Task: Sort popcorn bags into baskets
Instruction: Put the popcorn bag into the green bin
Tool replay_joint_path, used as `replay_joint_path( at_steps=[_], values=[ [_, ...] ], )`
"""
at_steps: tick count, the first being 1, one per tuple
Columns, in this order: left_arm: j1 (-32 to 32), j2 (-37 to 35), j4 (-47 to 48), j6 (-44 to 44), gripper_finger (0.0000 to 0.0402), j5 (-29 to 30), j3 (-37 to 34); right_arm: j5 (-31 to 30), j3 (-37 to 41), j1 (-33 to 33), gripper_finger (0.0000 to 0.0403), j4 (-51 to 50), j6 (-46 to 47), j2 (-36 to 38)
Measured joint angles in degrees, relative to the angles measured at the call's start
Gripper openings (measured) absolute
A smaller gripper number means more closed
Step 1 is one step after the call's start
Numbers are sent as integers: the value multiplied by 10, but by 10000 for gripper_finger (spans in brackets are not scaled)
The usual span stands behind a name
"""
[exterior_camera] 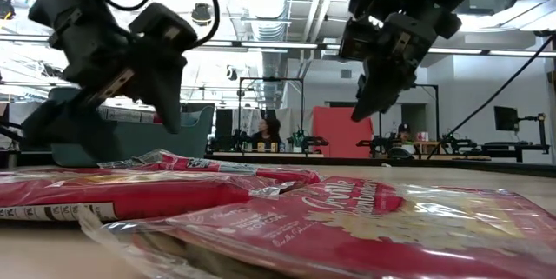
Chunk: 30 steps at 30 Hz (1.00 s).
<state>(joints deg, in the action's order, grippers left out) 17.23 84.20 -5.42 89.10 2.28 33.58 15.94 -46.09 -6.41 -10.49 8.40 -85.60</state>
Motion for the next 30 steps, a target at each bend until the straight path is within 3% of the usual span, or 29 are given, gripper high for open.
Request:
replay_joint_path(
  at_steps=[9, 20, 24, 30],
  values=[
    [53, 43, -8, 38, 315, 125, 2, -98, 16, 90, 46, 87, 126, 0],
    [65, 160, -188, 46, 306, 140, 2, -202, 17, 171, 22, 94, 186, -36],
    [57, 165, -179, 54, 259, 139, 4, -198, 15, 185, 16, 132, 207, -94],
    [41, 165, -174, 53, 127, 137, 4, -143, 15, 185, 34, 227, 232, -176]
  ],
)
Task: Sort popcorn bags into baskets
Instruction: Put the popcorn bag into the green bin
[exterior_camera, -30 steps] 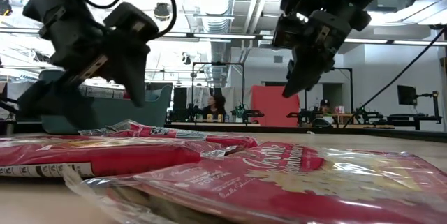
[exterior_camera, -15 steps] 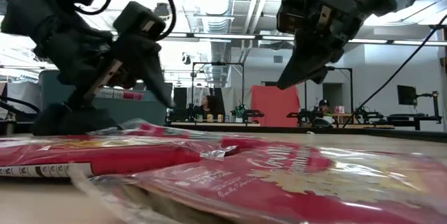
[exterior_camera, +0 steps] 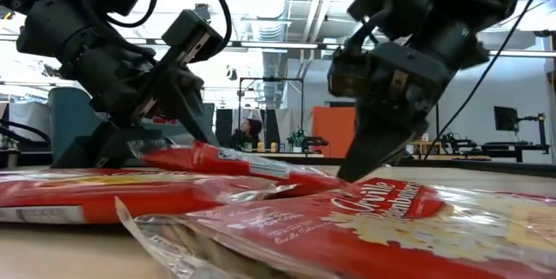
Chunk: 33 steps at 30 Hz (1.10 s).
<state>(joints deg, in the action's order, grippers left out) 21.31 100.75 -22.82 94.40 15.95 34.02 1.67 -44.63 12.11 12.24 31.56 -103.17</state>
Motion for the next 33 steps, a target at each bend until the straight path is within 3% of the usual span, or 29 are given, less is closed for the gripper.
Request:
replay_joint_path(
  at_steps=[6, 13, 20, 27, 33],
  values=[
    [-7, 0, -13, -16, 16, 9, 1, 52, -9, -23, 32, 54, -9, -38],
    [-11, -30, -8, -2, 10, 37, 7, 65, -18, -59, 18, 8, -51, -3],
    [-39, -189, 94, -33, 7, 158, 7, 52, -18, -109, 32, -89, -97, 136],
    [-100, -397, 275, -75, 6, 348, 8, -19, -19, -154, 24, -133, -140, 276],
    [-188, -526, 424, -77, 6, 367, 8, -35, -18, -184, 16, -153, -172, 316]
  ],
)
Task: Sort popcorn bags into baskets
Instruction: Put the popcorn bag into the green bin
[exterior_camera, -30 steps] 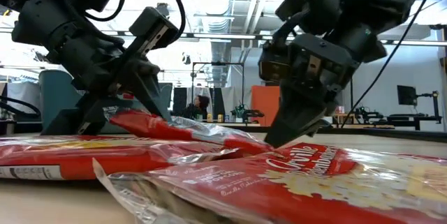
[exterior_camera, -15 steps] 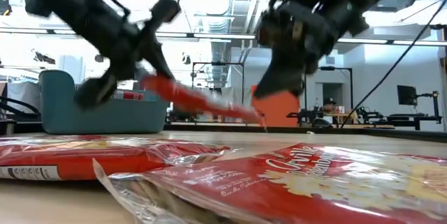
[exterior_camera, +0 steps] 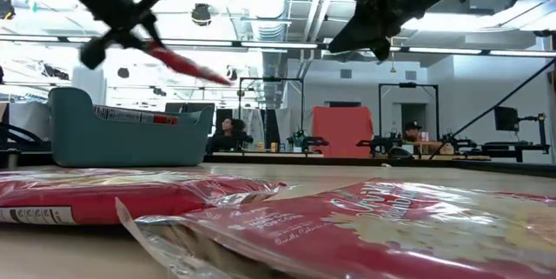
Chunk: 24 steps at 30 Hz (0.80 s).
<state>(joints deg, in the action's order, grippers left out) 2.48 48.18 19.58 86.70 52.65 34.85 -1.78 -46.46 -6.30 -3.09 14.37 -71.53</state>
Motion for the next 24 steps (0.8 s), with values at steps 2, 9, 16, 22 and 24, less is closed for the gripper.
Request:
replay_joint_path(
  at_steps=[2, 9, 16, 22, 24],
  values=[
    [-26, -25, 41, 8, 6, -7, 0, -1, 0, -7, 22, -5, -5, 0],
    [-96, -40, 158, 94, 6, -81, 0, -1, 1, -18, 38, -29, -12, -11],
    [-121, -24, 167, 183, 6, -113, -24, -13, 0, -19, 23, -19, -44, -10],
    [-148, -22, 169, 194, 22, -102, -37, -14, 0, -25, 18, -18, -45, -10],
    [-160, -22, 168, 192, 39, -102, -38, -14, 0, -26, 25, -18, -45, -10]
  ],
)
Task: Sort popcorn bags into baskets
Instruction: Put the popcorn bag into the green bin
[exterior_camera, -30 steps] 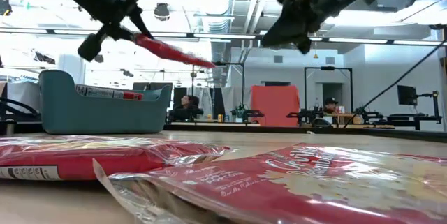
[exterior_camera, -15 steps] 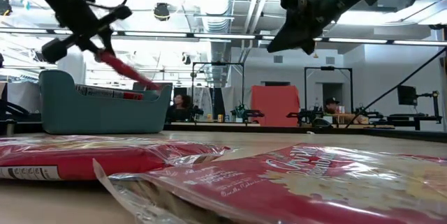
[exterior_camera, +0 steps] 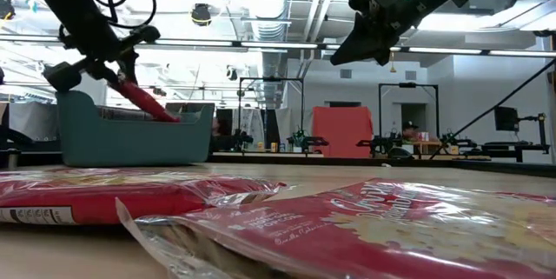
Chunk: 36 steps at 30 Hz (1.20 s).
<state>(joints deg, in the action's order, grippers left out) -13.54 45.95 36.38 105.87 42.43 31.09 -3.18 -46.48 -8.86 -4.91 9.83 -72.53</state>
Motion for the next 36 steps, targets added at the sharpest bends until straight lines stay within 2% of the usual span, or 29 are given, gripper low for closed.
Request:
replay_joint_path(
  at_steps=[6, 14, 18, 22, 24, 26, 30, 33, 34, 36],
  values=[
    [-31, 4, 15, -8, 111, -19, -6, 1, 0, -4, 44, -5, 2, 0],
    [-49, -14, -3, -40, 205, -9, 3, 1, 0, -4, 33, -6, 2, 0],
    [-57, -39, -4, -116, 225, 13, 14, 1, 0, -4, 25, -7, 2, 0],
    [-60, -65, -15, -170, 222, 10, 19, 2, 0, -2, 22, -7, 2, 0],
    [-60, -76, -35, -222, 214, -19, 19, 2, 0, -2, 24, -7, 2, 0],
    [-59, -85, -64, -297, 205, -76, 19, 7, 0, -2, 29, -8, 2, 0],
    [-39, -82, -123, -430, 187, -291, 20, 36, 0, -1, 40, -25, 2, 0],
    [15, -59, -141, -432, 170, -429, 20, 43, 0, 9, 42, -41, 2, 0],
    [45, -48, -142, -416, 163, -448, 20, 44, 0, 13, 42, -44, 2, 0],
    [114, -25, -143, -384, 144, -444, 20, 44, 0, 23, 40, -48, 2, 0]
  ],
)
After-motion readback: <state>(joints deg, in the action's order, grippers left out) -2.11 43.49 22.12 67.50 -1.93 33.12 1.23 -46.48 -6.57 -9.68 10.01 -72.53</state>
